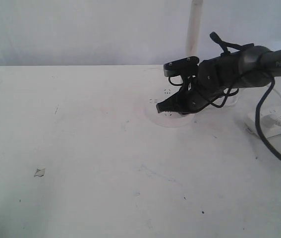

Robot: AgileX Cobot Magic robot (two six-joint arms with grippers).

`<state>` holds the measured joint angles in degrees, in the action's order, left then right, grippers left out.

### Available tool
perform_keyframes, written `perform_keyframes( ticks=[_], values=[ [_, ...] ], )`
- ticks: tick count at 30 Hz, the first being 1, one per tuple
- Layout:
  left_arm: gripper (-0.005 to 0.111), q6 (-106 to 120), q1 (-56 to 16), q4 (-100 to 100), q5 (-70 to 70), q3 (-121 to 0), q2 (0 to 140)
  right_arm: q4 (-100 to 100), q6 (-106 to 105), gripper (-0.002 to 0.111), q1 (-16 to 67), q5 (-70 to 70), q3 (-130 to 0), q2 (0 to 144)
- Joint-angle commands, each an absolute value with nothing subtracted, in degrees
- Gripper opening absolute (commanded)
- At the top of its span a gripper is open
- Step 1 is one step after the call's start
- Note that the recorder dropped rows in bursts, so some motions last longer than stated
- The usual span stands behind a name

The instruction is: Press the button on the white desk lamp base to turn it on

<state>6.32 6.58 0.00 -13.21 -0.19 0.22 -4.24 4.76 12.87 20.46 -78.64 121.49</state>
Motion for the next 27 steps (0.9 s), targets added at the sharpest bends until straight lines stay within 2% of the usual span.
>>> perform_keyframes(
  ticks=[1,7,27],
  values=[
    [0.0,6.3,6.6,0.0,-13.2,0.0,0.0,0.0,4.7,0.0,13.6,28.4,-75.3,121.5],
    [0.0,6.3,6.6,0.0,-13.2,0.0,0.0,0.0,4.7,0.0,13.6,26.7,-75.3,117.1],
    [0.0,6.3,6.6,0.0,-13.2,0.0,0.0,0.0,4.9,0.0,13.6,20.4,-75.3,116.9]
  ],
)
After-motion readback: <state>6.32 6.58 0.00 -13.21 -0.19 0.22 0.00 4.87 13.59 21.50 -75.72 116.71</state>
